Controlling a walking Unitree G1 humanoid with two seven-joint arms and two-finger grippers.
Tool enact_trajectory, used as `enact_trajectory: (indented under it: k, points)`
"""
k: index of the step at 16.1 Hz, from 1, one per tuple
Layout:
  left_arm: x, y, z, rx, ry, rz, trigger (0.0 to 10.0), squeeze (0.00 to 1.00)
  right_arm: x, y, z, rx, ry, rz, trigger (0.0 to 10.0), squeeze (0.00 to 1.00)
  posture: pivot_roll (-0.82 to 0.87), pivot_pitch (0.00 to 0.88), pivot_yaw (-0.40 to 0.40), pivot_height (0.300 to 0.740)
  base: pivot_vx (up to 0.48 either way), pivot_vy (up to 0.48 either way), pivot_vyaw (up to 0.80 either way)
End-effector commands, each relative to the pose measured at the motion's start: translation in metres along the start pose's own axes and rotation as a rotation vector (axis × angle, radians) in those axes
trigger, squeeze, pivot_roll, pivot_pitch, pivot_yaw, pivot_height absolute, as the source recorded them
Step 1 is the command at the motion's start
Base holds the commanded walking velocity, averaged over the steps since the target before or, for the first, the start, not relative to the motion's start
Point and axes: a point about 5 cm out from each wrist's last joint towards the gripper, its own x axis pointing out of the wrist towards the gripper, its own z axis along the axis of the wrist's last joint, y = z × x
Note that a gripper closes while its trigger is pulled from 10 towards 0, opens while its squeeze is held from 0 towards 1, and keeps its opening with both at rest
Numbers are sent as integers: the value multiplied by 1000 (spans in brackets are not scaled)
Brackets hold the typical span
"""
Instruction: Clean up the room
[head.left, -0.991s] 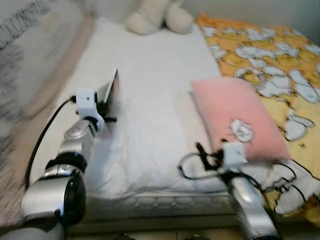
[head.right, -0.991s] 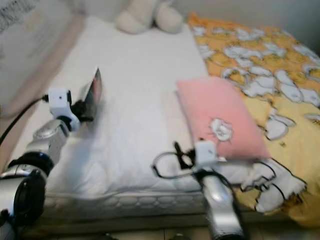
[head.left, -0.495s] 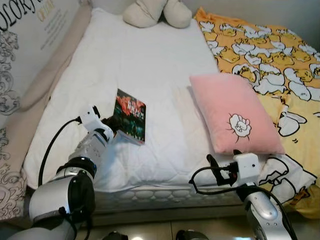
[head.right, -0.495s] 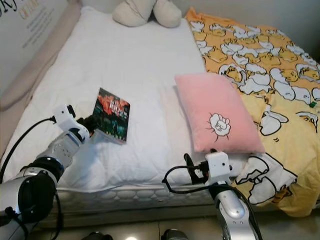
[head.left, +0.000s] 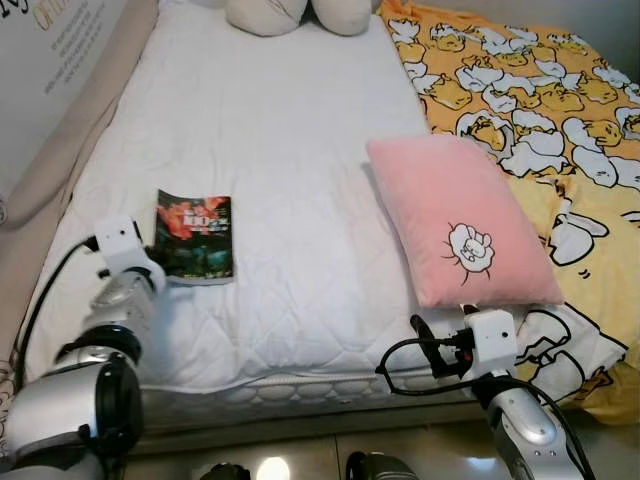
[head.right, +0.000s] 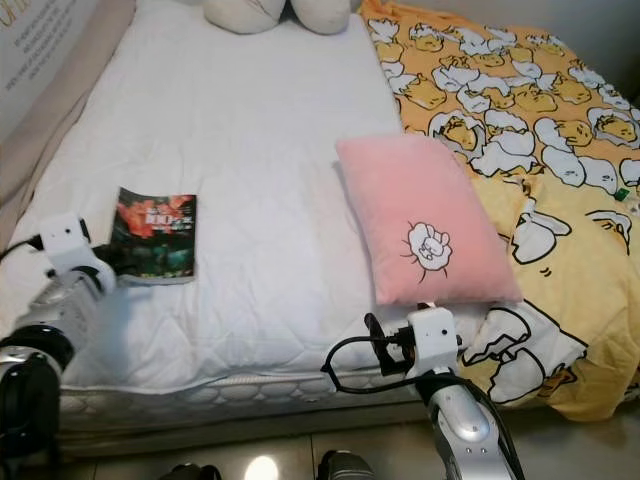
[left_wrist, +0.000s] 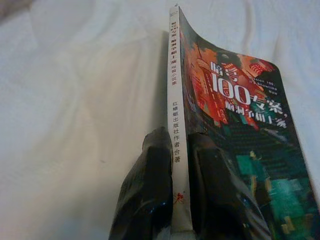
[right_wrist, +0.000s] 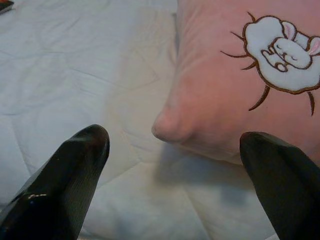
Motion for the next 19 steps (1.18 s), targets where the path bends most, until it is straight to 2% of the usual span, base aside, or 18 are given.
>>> enact_trajectory:
  k: [1, 3, 4, 5, 7, 11, 12, 13, 14, 17, 18, 19]
  points:
    - [0, 2, -2, 77, 15, 3, 10000, 0, -2, -3, 0, -9, 15, 1, 10000, 0, -280, 93, -64, 740, 0, 0, 0]
    - [0, 5, 3, 197, 18, -12, 10000, 0, 0, -2, -1, -7, 25, 4, 10000, 0, -278, 83, -60, 740, 0, 0, 0]
    - [0, 5, 5, 276, 13, -25, 10000, 329, 0, -1, -1, -5, 26, 4, 10000, 0, -280, 81, -59, 740, 0, 0, 0]
    - [0, 3, 8, 346, 11, -54, 10000, 988, 1, 0, -1, -4, 27, 5, 10000, 0, -278, 77, -59, 740, 0, 0, 0]
    - [1, -2, 11, 454, 13, -109, 10000, 1000, 2, 1, -1, -3, 29, 10, 10000, 0, -274, 73, -55, 740, 0, 0, 0]
    - [1, -2, 12, 500, 17, -121, 10000, 1000, 2, 2, -3, 3, 37, 7, 10000, 0, -277, 64, -47, 740, 0, 0, 0]
    - [1, 6, 23, 587, -23, -82, 10000, 1000, 2, 3, -3, 6, 36, 6, 10000, 0, -278, 61, -44, 740, 0, 0, 0]
    - [1, 8, 28, 623, -41, -69, 10000, 1000, 2, 3, -3, 6, 35, 6, 10000, 0, -278, 61, -43, 740, 0, 0, 0]
    - [1, 11, 52, 785, -136, -24, 10000, 1000, 3, 3, -3, 8, 35, 2, 10000, 0, -277, 60, -36, 740, 0, 0, 0]
    - [-3, 13, 90, 1030, -295, 19, 10000, 1000, 4, 3, -3, 15, 33, -6, 10000, 0, -265, 50, -30, 740, 0, 0, 0]
    - [-5, 13, 97, 998, -343, 2, 10000, 1000, 6, 4, -3, 17, 28, -6, 10000, 0, -264, 45, -24, 740, 0, 0, 0]
    - [-6, 6, 96, 816, -374, -89, 10000, 1000, 7, 3, -2, 25, 19, -17, 10000, 0, -256, 32, -16, 740, 0, 0, 0]
